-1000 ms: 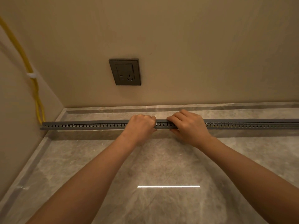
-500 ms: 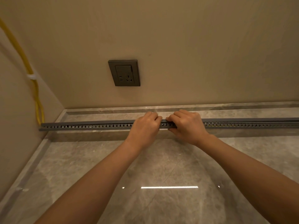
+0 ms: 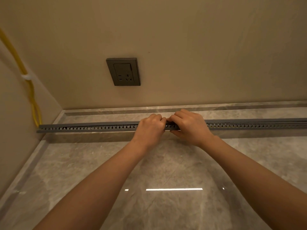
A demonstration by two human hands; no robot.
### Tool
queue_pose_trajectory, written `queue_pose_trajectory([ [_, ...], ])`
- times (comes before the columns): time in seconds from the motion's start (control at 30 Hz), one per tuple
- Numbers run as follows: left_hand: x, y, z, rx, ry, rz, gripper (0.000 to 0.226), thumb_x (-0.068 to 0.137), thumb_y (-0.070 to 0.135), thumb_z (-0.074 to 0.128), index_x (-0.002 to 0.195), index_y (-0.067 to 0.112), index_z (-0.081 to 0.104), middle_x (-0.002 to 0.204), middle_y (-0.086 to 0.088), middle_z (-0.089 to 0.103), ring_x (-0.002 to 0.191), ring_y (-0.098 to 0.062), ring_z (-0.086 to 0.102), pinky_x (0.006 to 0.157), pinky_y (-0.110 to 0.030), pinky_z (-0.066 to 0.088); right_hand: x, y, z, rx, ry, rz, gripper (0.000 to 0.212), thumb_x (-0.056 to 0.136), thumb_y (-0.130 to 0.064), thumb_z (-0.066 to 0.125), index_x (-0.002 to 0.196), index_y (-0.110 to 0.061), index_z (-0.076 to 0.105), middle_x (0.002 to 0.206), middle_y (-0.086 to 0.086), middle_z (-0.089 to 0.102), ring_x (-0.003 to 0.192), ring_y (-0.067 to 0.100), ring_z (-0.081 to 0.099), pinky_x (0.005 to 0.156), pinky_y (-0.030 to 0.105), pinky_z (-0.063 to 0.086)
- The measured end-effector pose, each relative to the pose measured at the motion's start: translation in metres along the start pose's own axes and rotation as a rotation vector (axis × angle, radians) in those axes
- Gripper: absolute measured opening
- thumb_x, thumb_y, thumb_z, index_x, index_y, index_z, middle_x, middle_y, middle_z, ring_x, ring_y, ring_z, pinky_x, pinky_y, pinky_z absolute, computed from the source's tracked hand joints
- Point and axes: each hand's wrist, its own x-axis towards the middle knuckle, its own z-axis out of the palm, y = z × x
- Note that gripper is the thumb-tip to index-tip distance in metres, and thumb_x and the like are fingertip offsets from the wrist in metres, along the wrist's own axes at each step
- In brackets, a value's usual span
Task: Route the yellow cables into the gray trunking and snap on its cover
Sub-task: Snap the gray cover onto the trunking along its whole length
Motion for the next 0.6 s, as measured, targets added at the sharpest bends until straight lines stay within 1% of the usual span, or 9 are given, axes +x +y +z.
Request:
queue_pose_trajectory([
  [0.13,-0.001,0.0,0.002,0.027,0.017,0.003,0.03,0.045,0.014,0.089,0.063,0.012,0.066,0.056,0.0,0.059,0.051,-0.018,0.058,0.037,-0.021,0.038,-0.008,0.005,-0.001,0.029,0.001,0.002,0.029,0.065,-0.012,0.08,0.092,-0.011,0.07,0.078,0.002,0.066,0.068,0.023,0.06,0.048,0.027,0.043],
  [0.23,0.0,0.0,0.003,0.04,0.017,0.006,0.032,0.043,0.015,0.089,0.063,0.011,0.065,0.057,0.0,0.06,0.051,-0.018,0.059,0.037,-0.021,0.038,-0.015,0.014,-0.007,0.039,-0.038,0.03,0.033,0.062,-0.011,0.081,0.093,-0.01,0.07,0.08,0.003,0.067,0.069,0.024,0.062,0.049,0.029,0.047],
  [0.3,0.0,0.0,0.005,0.045,0.015,0.002,0.033,0.042,0.015,0.09,0.064,0.011,0.066,0.057,0.0,0.06,0.051,-0.018,0.059,0.037,-0.021,0.039,-0.02,0.022,-0.012,0.024,-0.072,0.056,0.036,0.059,-0.014,0.082,0.093,-0.01,0.07,0.08,0.003,0.067,0.07,0.025,0.062,0.049,0.029,0.048],
  [0.4,0.0,-0.001,0.007,0.044,0.007,-0.006,0.034,0.042,0.014,0.09,0.065,0.01,0.066,0.057,-0.001,0.06,0.051,-0.019,0.059,0.038,-0.022,0.04,-0.026,0.031,-0.019,-0.008,-0.082,0.084,0.039,0.055,-0.02,0.087,0.089,-0.011,0.071,0.078,0.002,0.068,0.069,0.024,0.063,0.05,0.026,0.044],
  [0.6,0.001,0.0,0.011,0.022,0.007,-0.019,0.029,0.047,0.009,0.086,0.067,0.009,0.065,0.06,-0.002,0.061,0.054,-0.021,0.059,0.039,-0.024,0.043,-0.024,0.033,-0.021,-0.006,-0.053,0.078,0.04,0.047,-0.021,0.09,0.079,-0.011,0.07,0.07,0.001,0.066,0.064,0.024,0.064,0.042,0.026,0.043],
])
